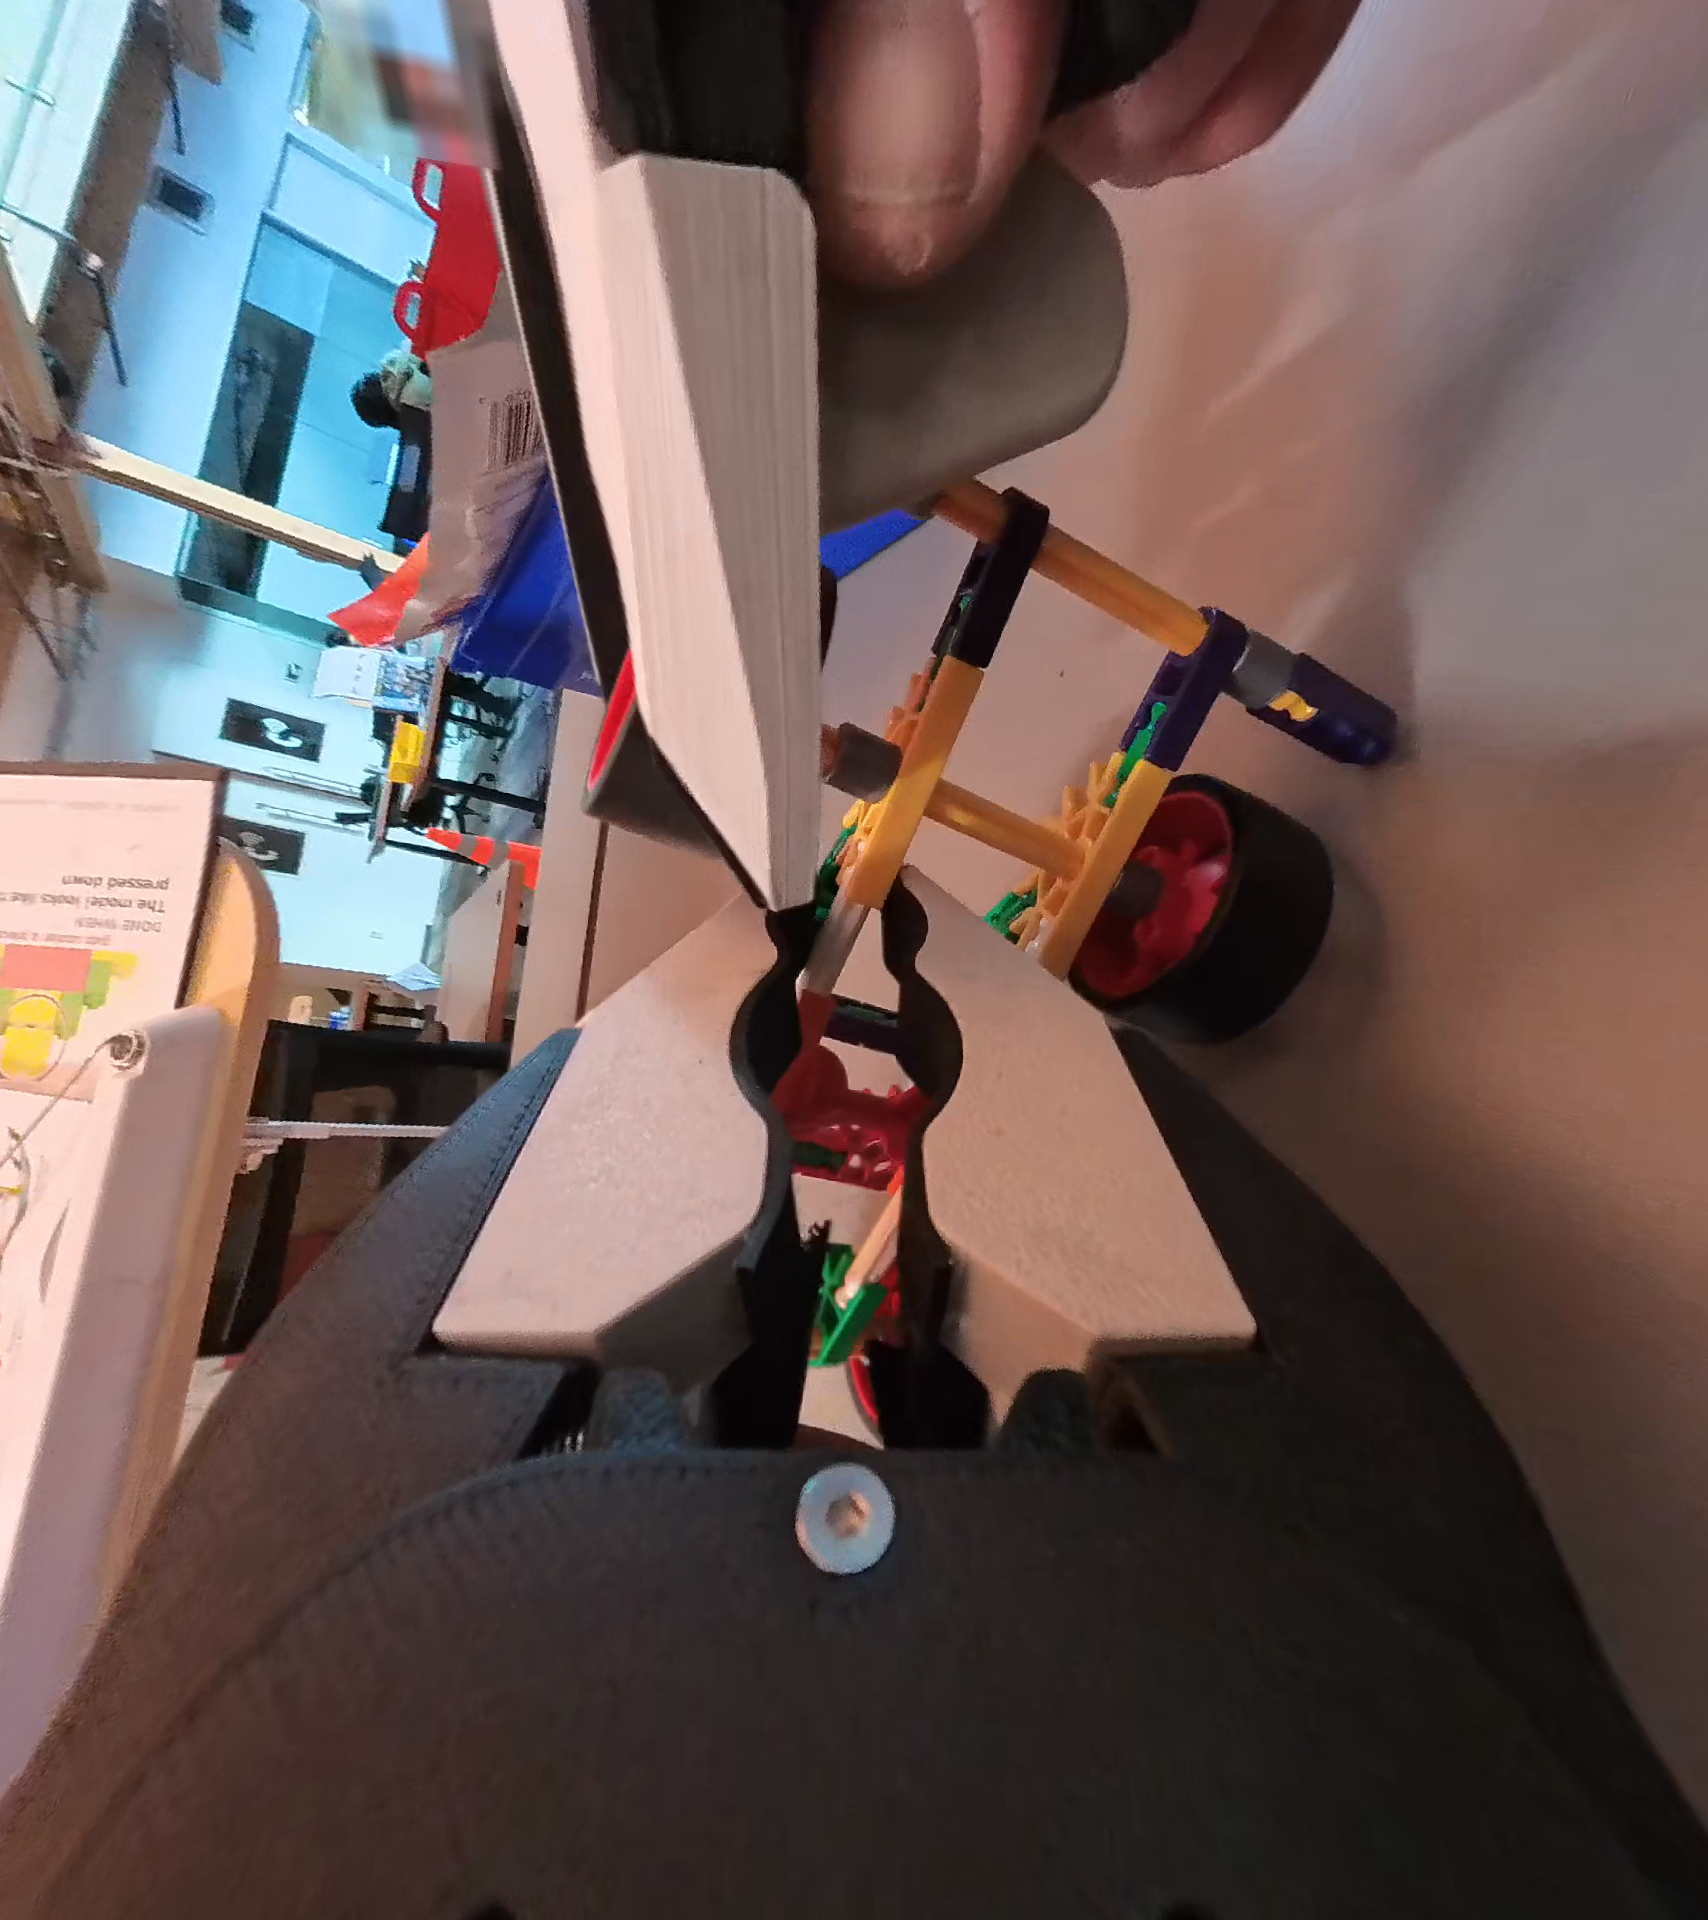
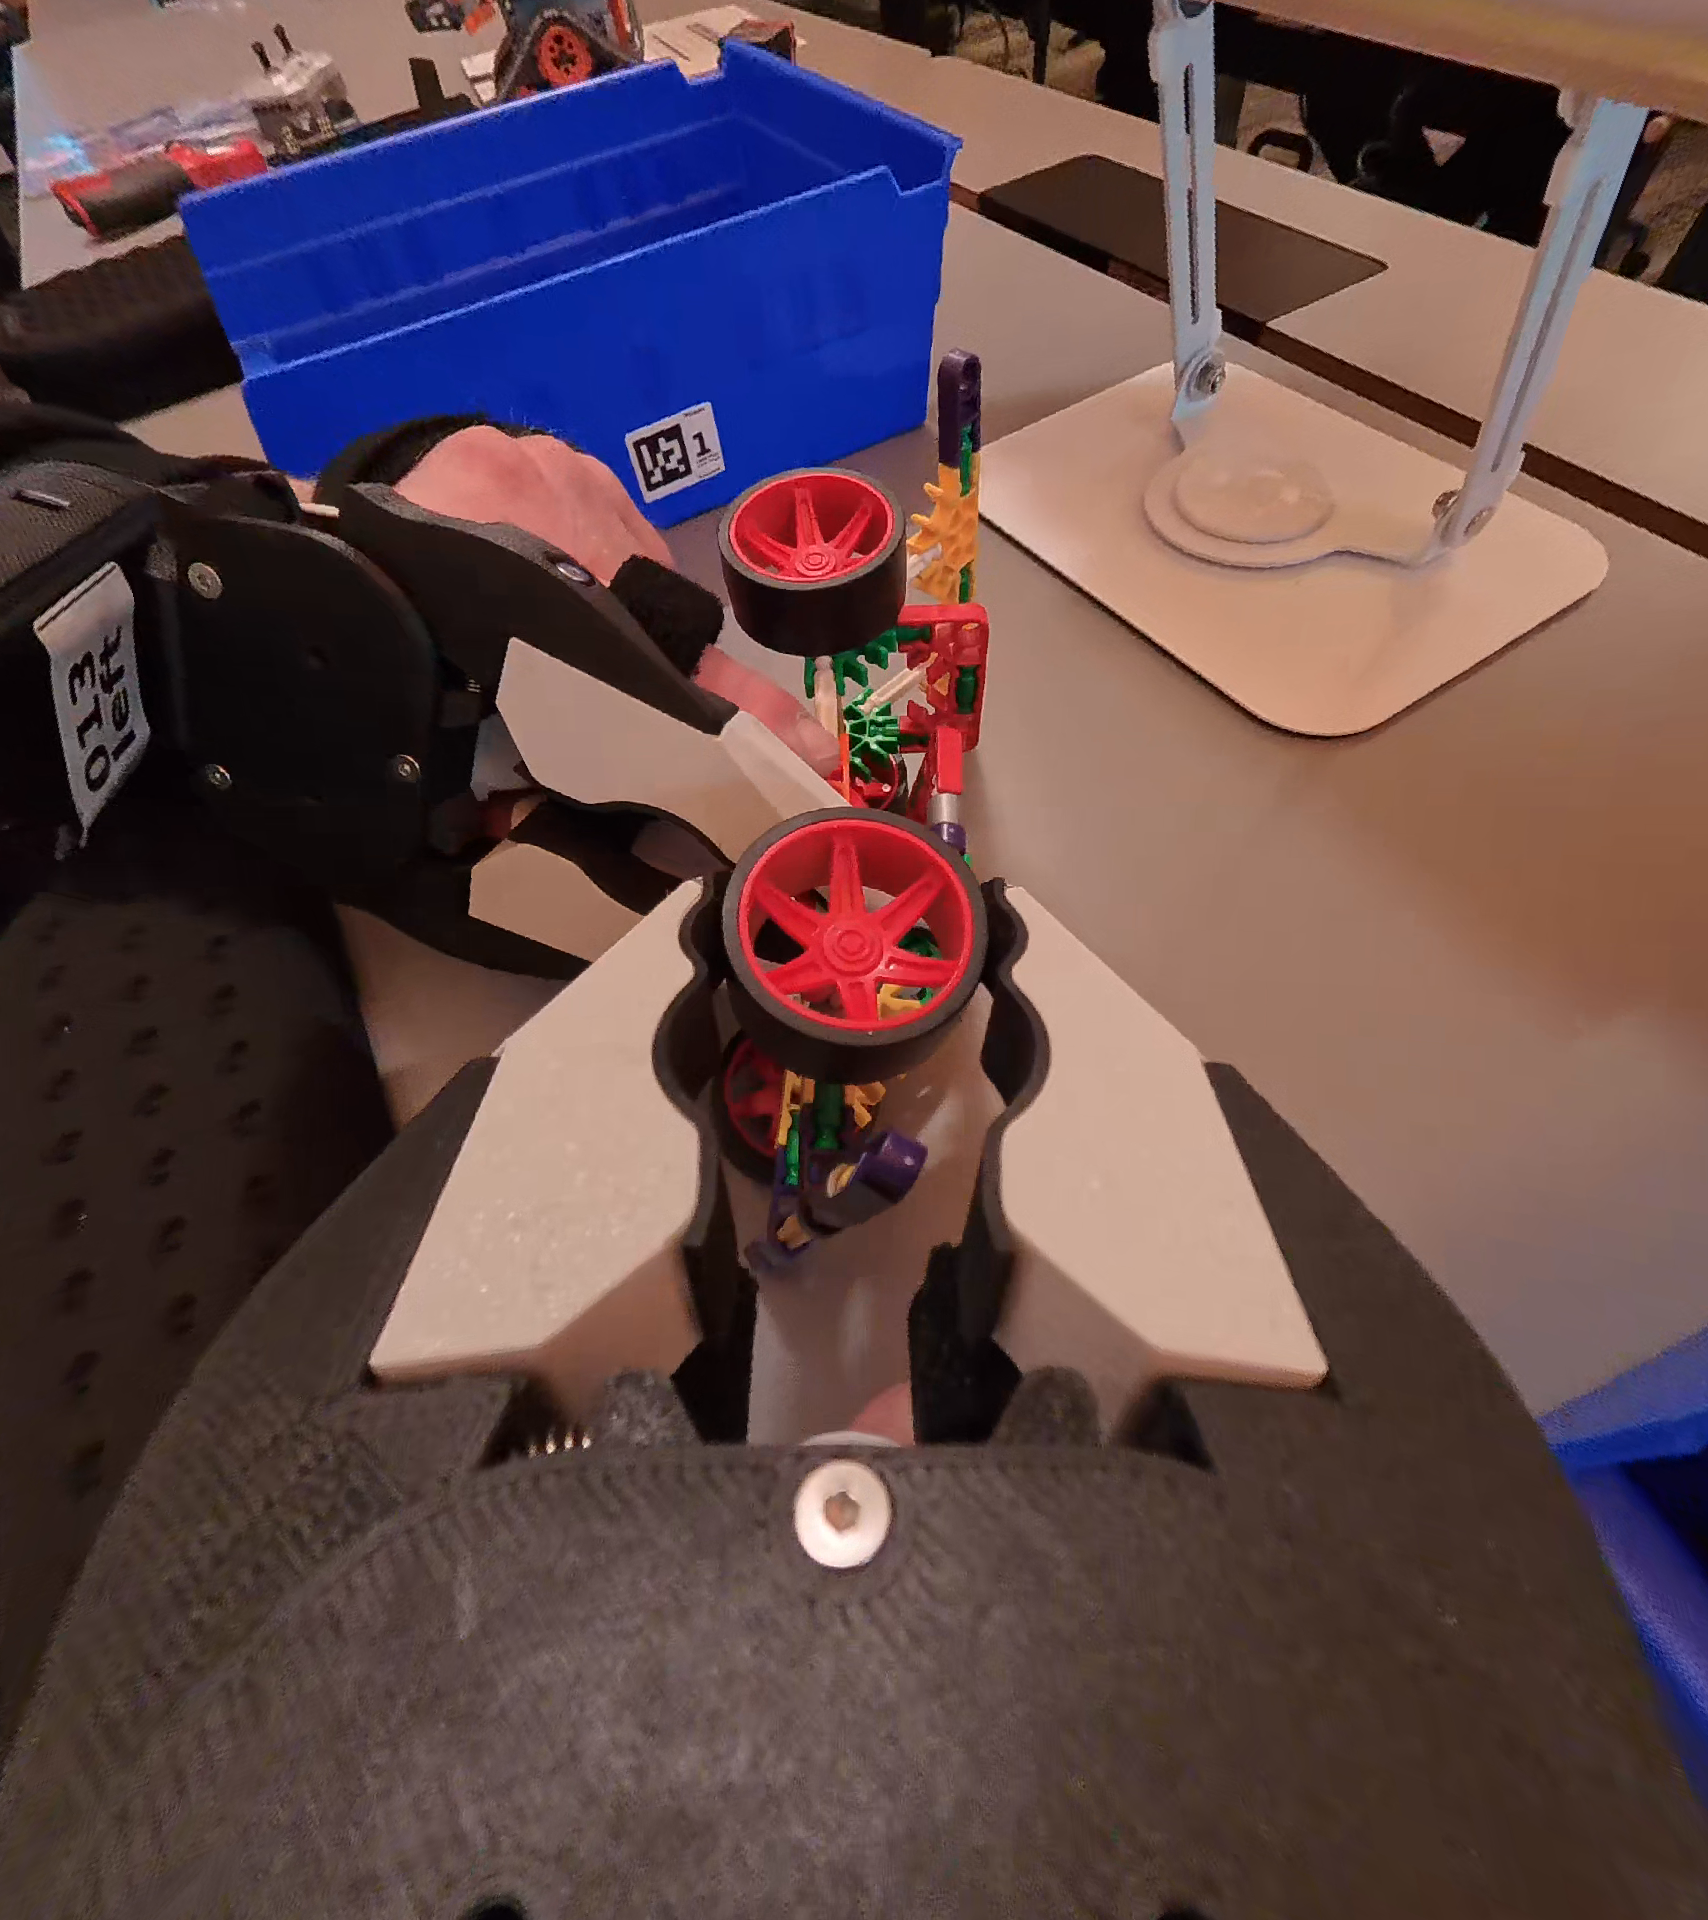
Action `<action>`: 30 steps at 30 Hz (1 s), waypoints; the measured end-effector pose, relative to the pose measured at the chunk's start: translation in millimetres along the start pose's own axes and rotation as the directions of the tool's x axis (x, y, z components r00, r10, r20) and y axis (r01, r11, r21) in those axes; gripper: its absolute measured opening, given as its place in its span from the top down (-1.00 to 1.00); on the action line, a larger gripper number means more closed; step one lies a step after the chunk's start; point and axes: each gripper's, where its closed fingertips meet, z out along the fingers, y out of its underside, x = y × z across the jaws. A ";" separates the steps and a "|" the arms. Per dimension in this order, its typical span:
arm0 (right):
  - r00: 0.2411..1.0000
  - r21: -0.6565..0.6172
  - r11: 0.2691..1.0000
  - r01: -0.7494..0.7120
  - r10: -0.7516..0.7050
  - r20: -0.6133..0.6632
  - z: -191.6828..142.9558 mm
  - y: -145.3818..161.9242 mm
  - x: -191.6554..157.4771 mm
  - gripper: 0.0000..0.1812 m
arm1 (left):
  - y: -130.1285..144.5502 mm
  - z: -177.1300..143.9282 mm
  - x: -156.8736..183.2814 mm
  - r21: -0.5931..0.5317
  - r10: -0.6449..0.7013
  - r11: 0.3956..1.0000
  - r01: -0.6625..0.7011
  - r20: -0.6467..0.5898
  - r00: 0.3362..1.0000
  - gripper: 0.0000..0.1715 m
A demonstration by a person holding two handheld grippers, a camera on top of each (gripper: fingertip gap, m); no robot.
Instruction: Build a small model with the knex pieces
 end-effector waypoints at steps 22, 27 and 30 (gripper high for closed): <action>0.897 -0.201 0.921 0.335 -0.377 -0.231 -16.5 14.9 28.0 0.77 | 6.2 14.2 5.2 -0.149 -0.124 0.985 0.083 -0.291 0.949 0.86; 0.821 -0.245 0.886 0.395 -0.460 -0.338 -11.9 12.6 40.1 0.81 | 8.6 20.8 6.5 -0.173 -0.106 0.983 0.055 -0.298 0.949 0.85; 0.880 -0.196 0.932 0.306 -0.356 -0.315 -10.8 16.4 44.5 0.81 | 9.2 21.7 8.6 -0.186 -0.121 0.981 0.061 -0.331 0.936 0.85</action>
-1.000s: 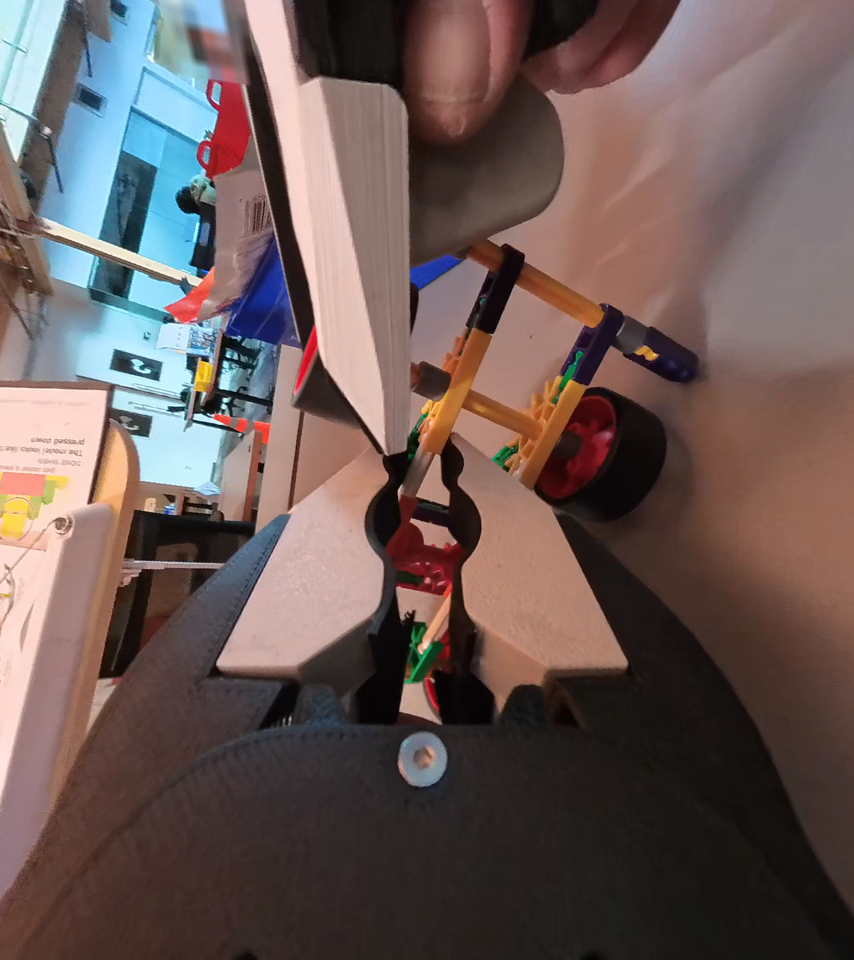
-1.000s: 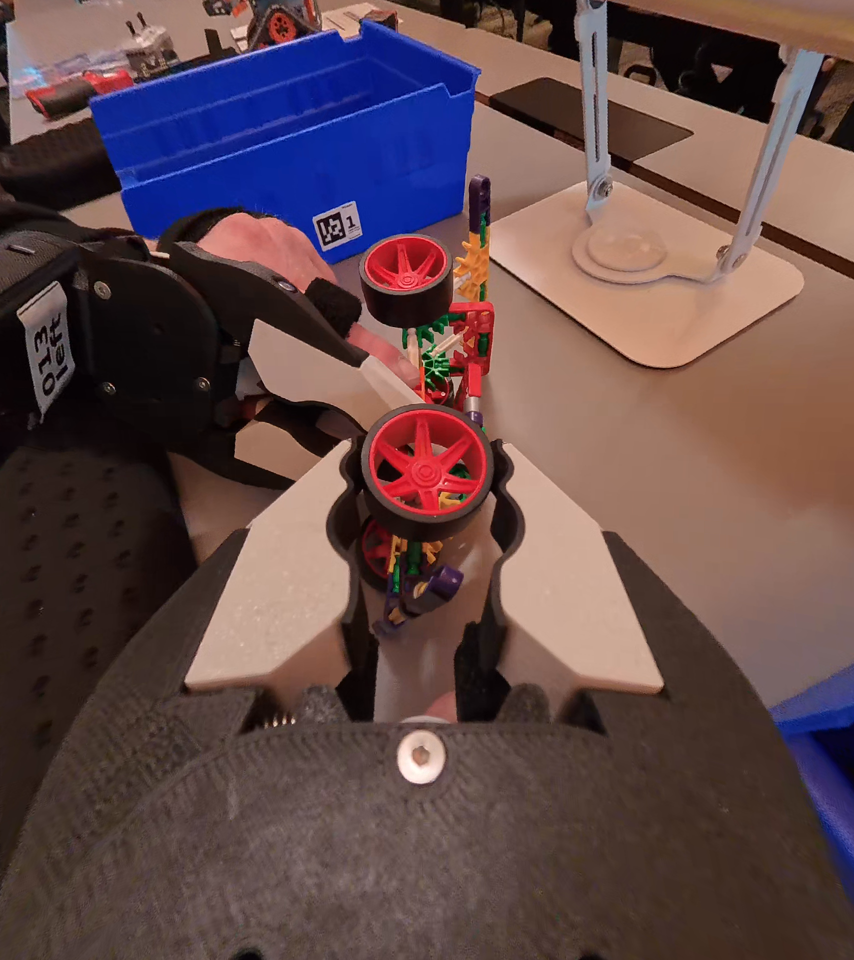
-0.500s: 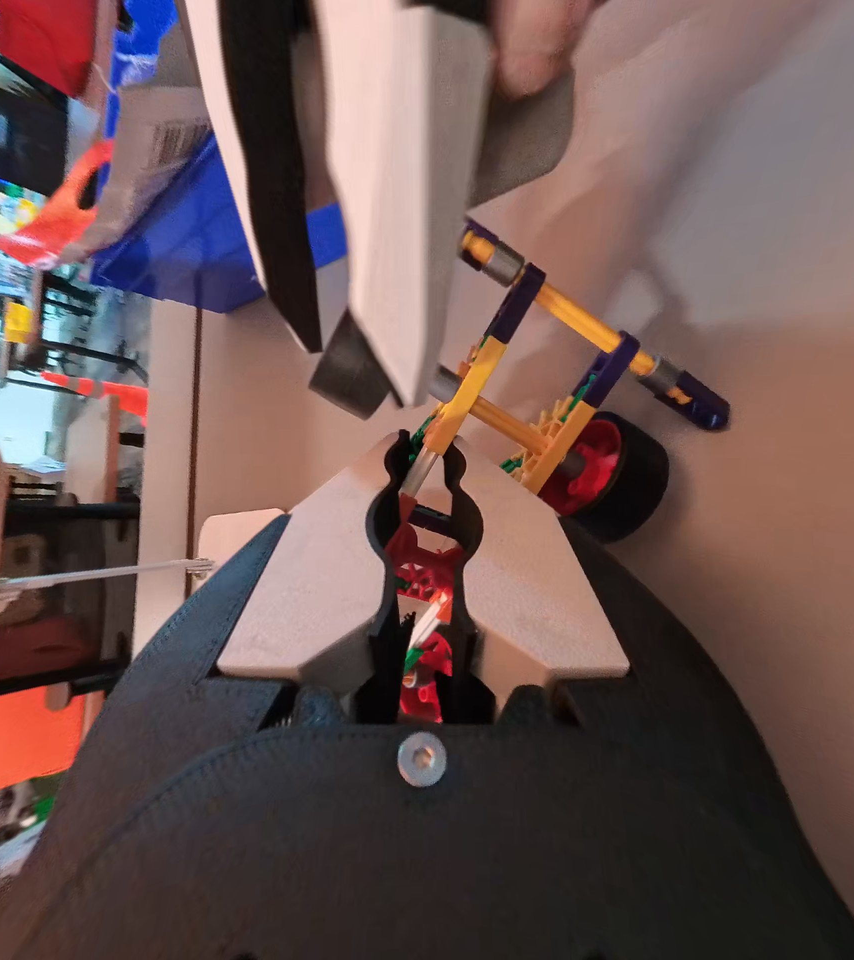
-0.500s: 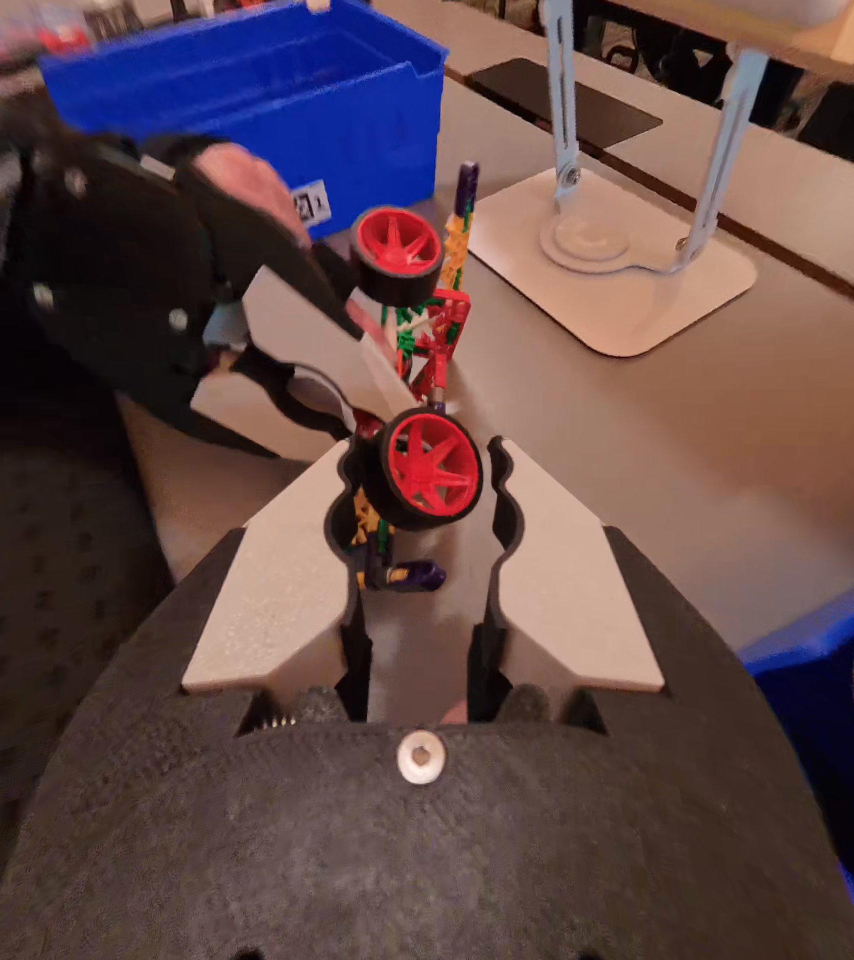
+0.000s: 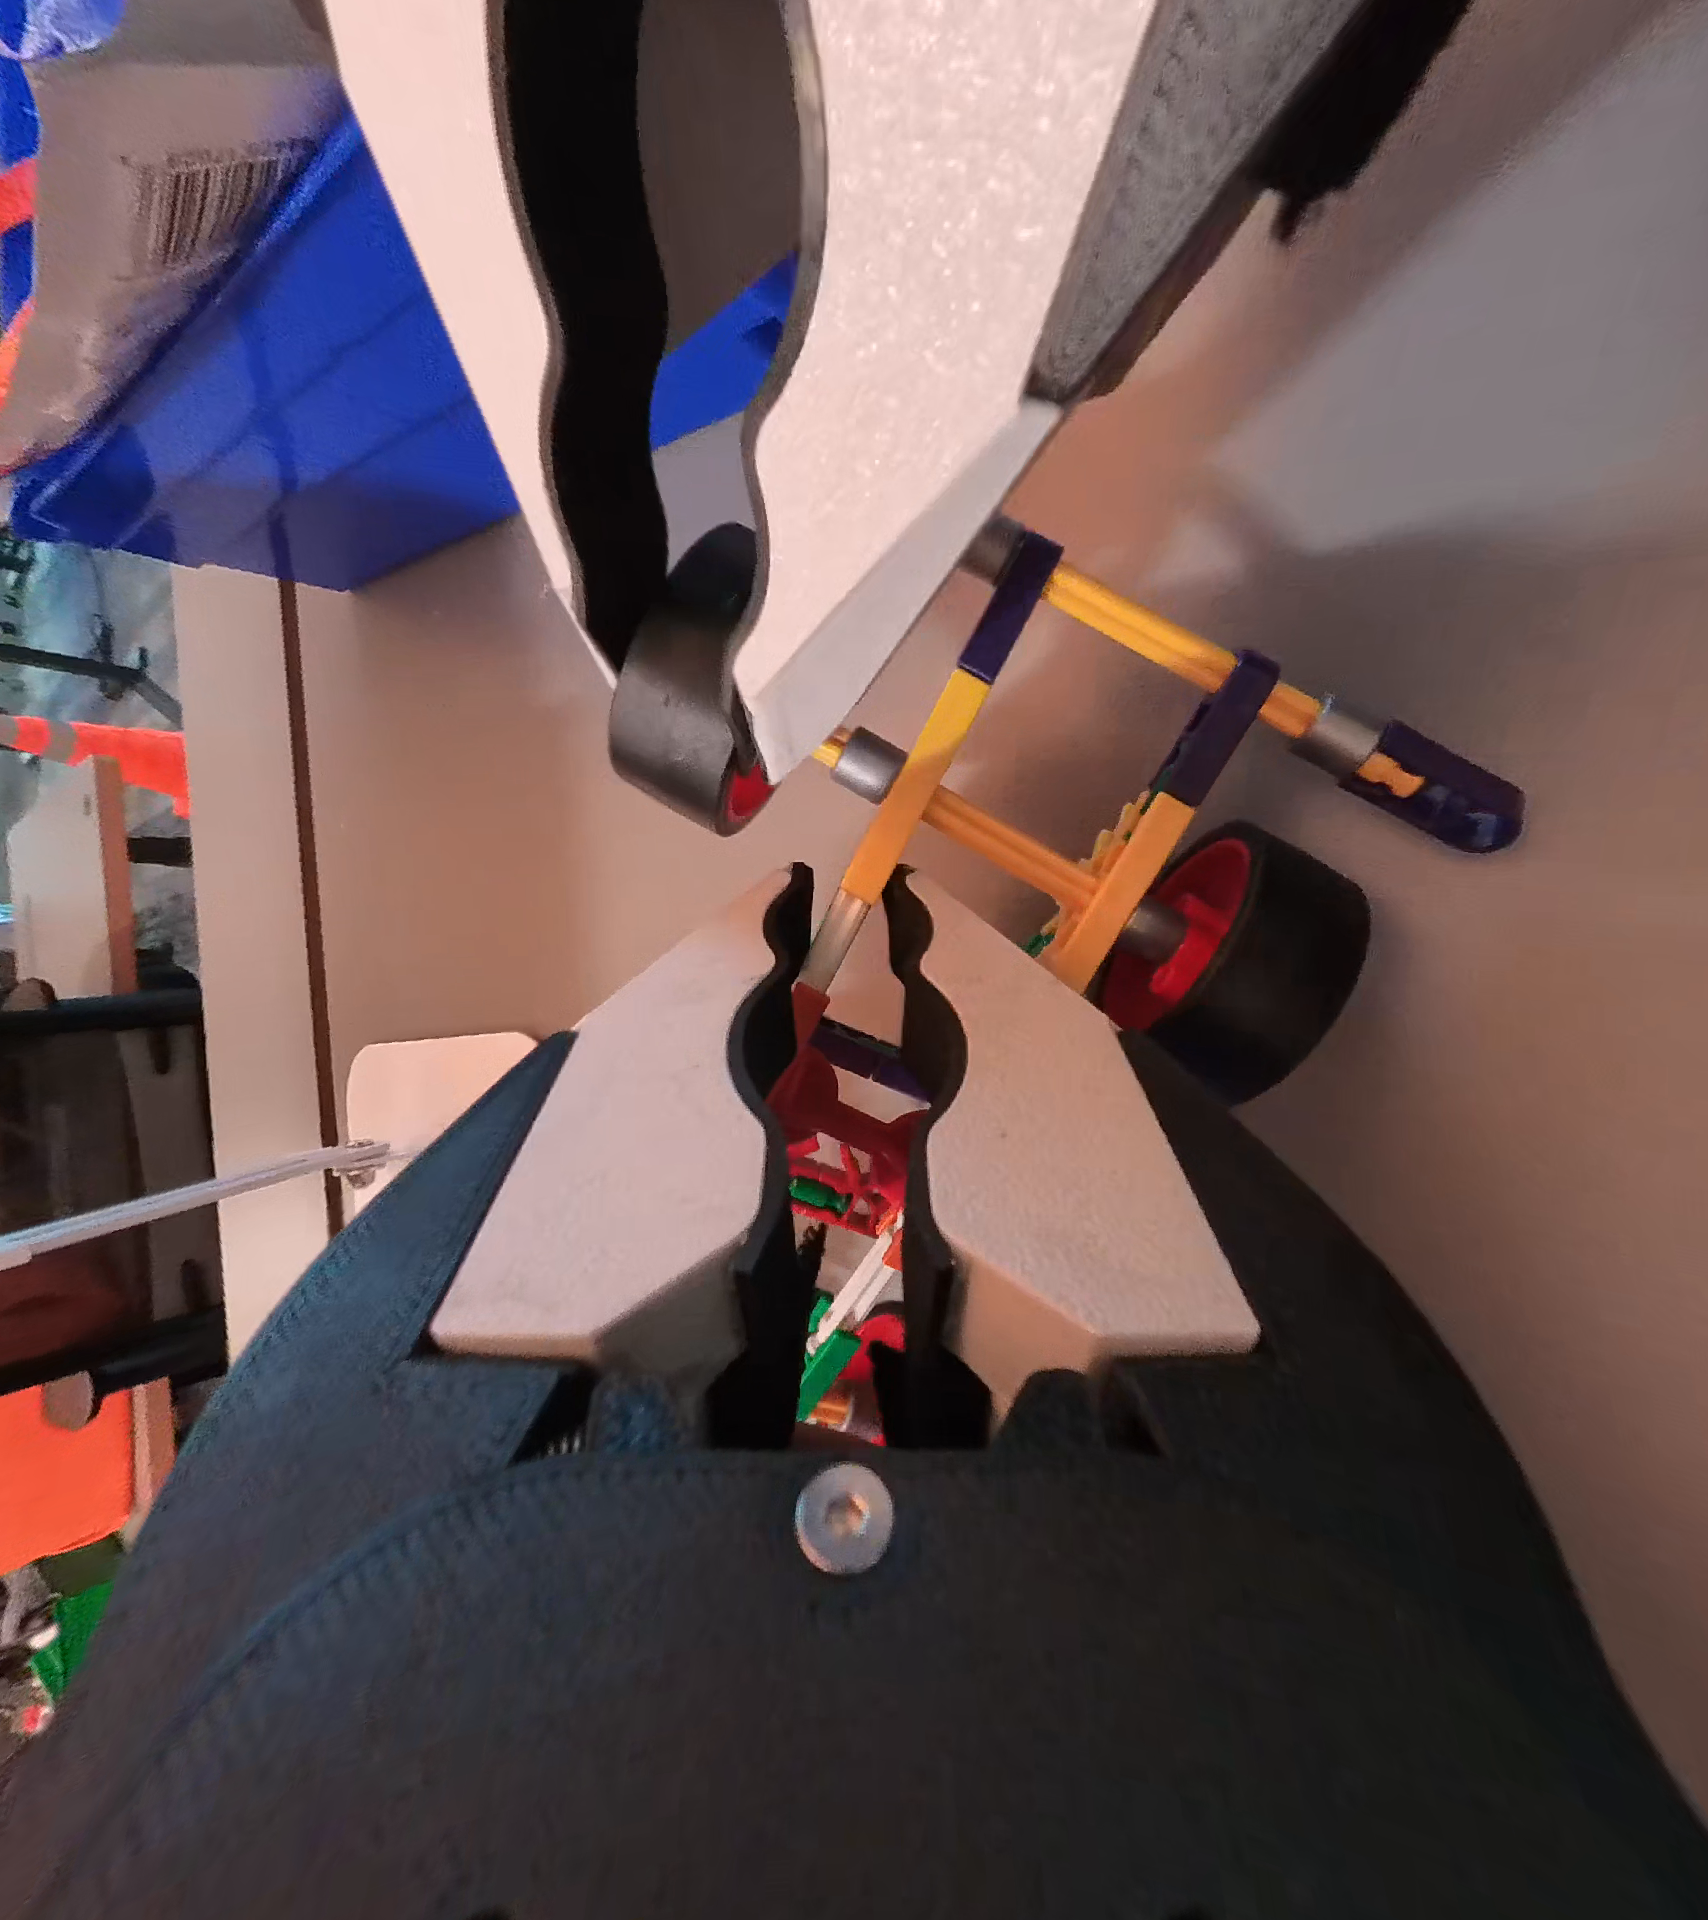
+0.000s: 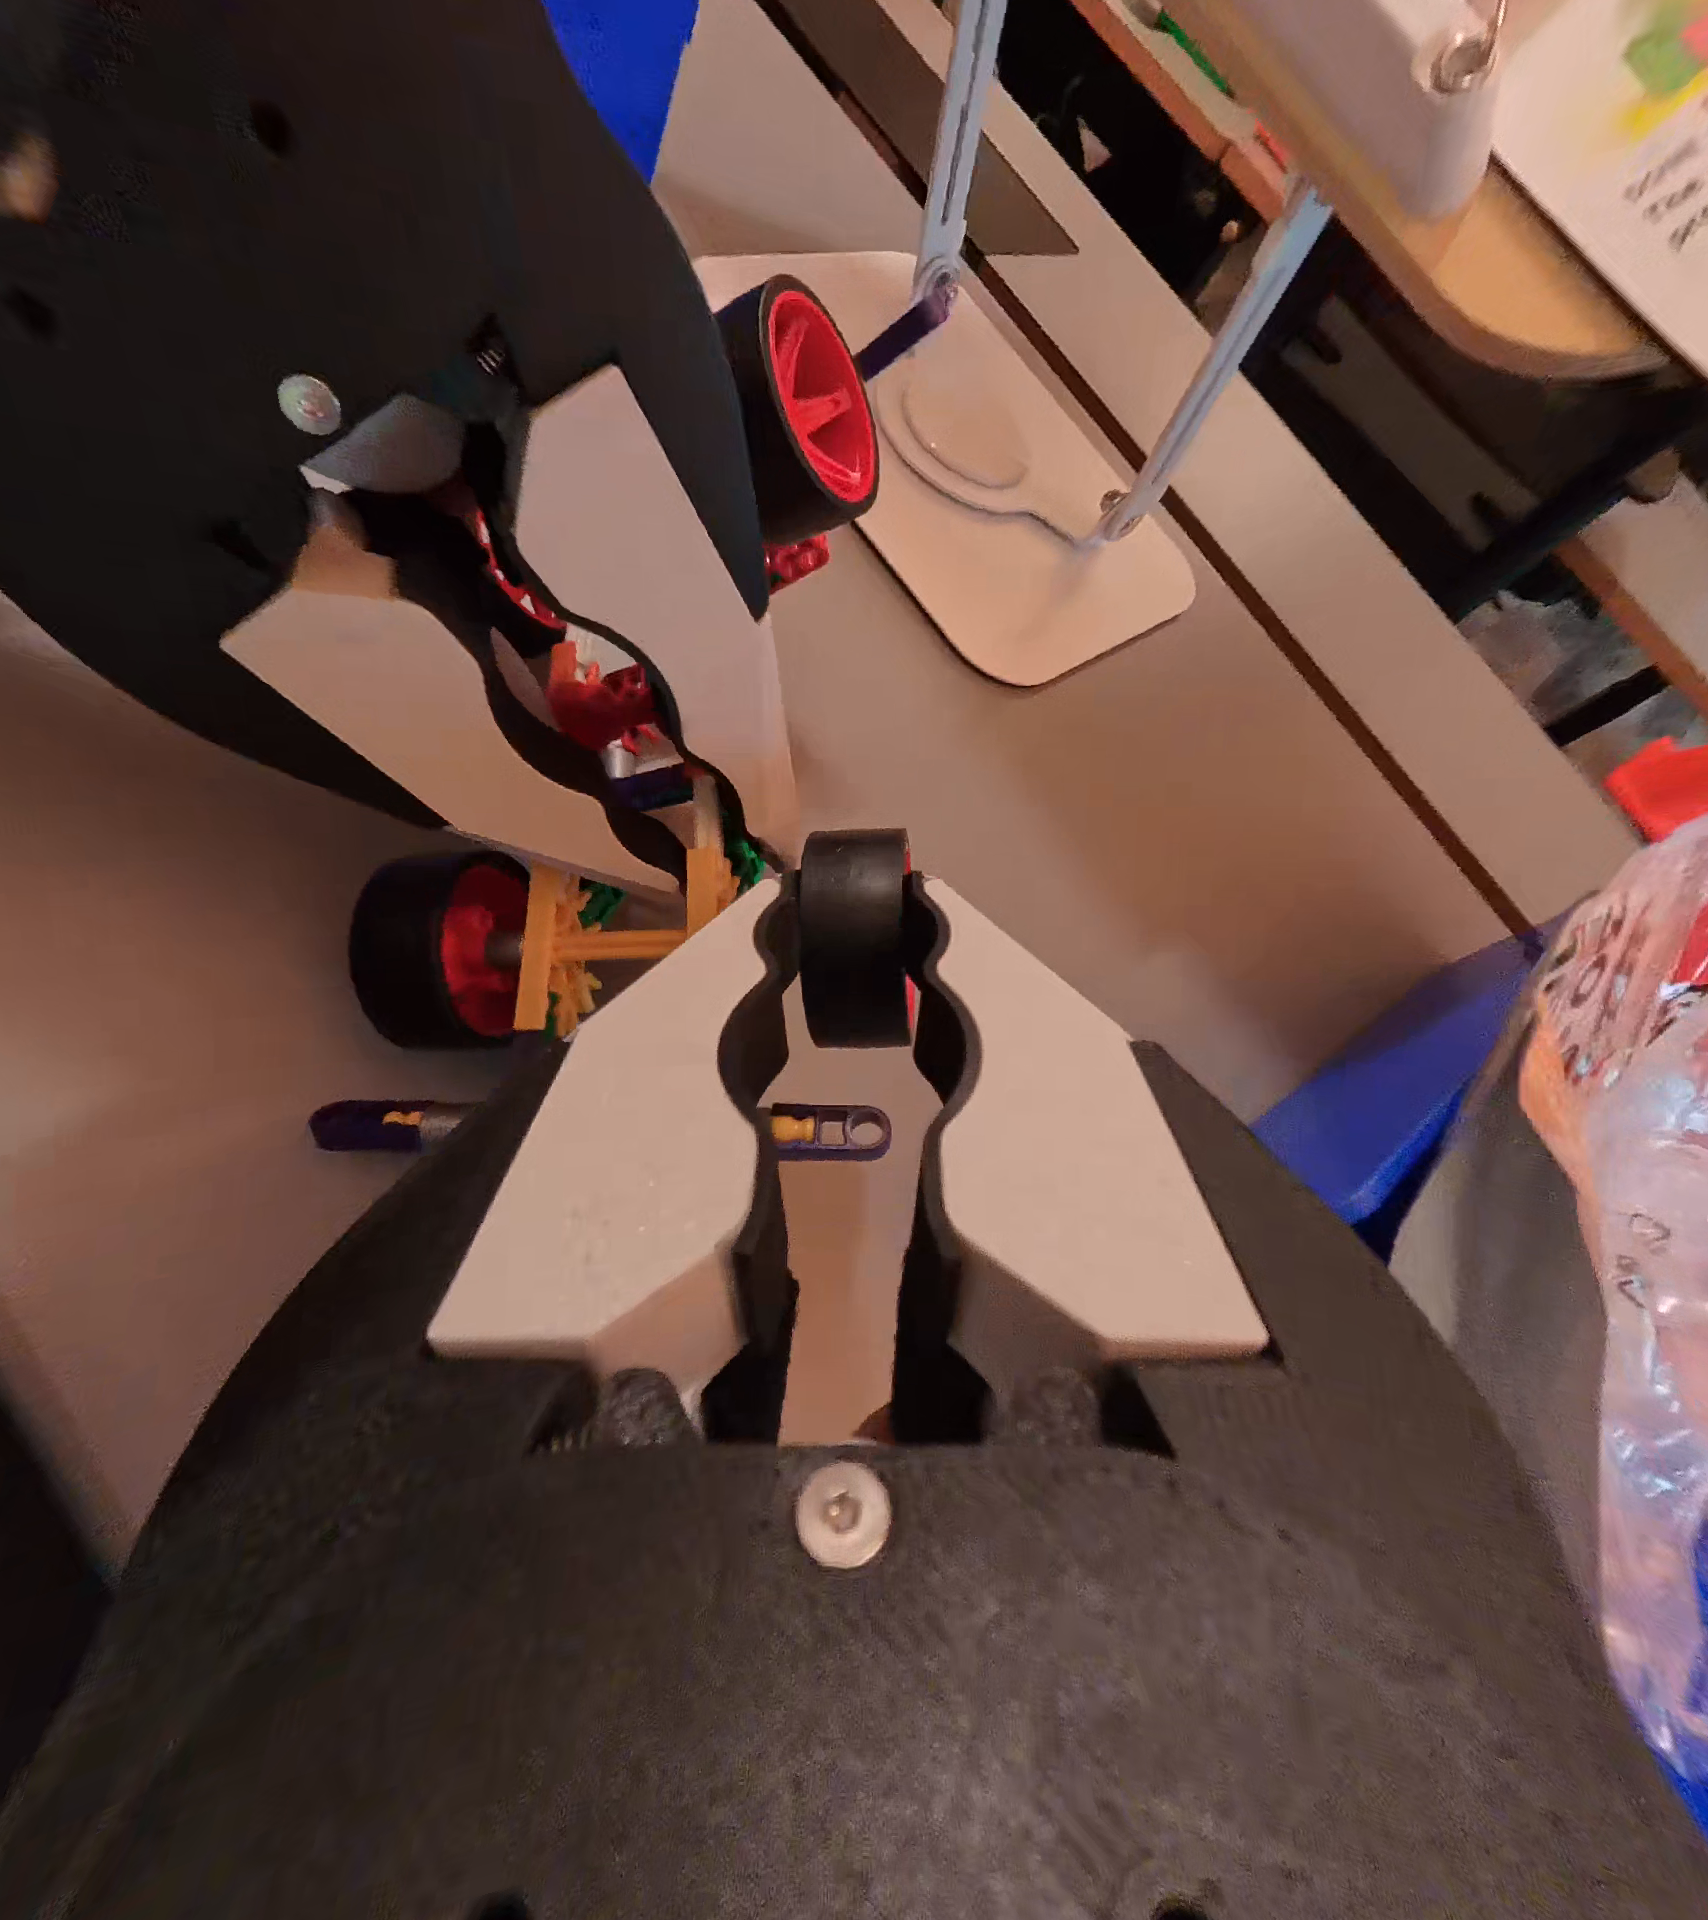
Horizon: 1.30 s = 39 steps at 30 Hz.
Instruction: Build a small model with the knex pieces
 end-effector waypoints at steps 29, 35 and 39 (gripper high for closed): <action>0.953 -0.129 0.978 -0.162 0.189 0.236 40.0 31.5 -13.9 0.78 | -6.5 -30.3 67.0 0.075 -0.136 0.982 0.175 -0.372 0.918 0.66; 0.954 -0.146 0.978 -0.146 0.178 0.242 43.9 29.5 -15.8 0.80 | -15.1 -31.1 71.4 0.105 -0.141 0.975 0.193 -0.378 0.915 0.72; 0.965 -0.138 0.982 -0.131 0.158 0.209 45.3 28.5 -14.2 0.80 | -15.3 -33.5 72.0 0.125 -0.155 0.967 0.221 -0.396 0.905 0.75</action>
